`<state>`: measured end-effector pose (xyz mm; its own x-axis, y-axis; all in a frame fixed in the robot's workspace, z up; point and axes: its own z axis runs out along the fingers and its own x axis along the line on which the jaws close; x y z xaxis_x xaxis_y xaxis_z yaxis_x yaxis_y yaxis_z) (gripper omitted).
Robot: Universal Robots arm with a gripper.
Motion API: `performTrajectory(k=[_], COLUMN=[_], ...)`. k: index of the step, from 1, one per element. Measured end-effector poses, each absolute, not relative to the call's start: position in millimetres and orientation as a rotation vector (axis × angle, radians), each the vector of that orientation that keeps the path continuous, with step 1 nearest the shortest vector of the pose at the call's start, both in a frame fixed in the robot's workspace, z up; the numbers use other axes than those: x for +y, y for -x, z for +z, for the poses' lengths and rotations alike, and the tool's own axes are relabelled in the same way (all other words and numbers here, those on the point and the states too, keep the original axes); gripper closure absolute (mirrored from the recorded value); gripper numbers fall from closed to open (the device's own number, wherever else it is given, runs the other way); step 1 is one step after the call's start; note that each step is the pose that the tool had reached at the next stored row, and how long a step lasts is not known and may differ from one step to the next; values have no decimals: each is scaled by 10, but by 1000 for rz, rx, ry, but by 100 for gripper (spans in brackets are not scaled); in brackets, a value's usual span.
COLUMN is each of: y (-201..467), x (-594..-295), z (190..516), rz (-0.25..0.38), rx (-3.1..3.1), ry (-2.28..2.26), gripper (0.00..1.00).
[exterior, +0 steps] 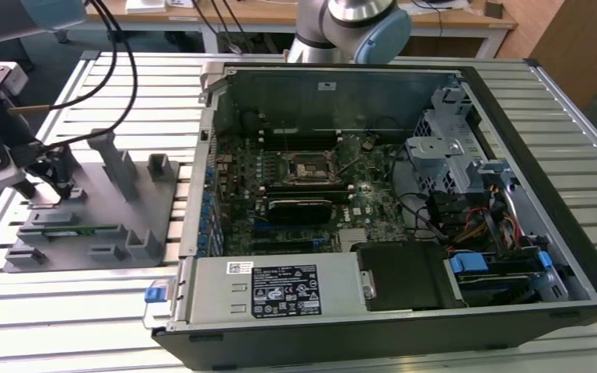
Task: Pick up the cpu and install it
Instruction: 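Pick up the cpu and move it towards the insertion slot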
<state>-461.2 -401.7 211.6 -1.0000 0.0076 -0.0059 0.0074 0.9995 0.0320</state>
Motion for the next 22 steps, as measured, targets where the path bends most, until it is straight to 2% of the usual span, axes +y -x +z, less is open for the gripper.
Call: performTrajectory(k=[22], y=[4612], x=[-4017], z=[2300], rz=[53], rx=[3135], ry=[-12], gripper=[46])
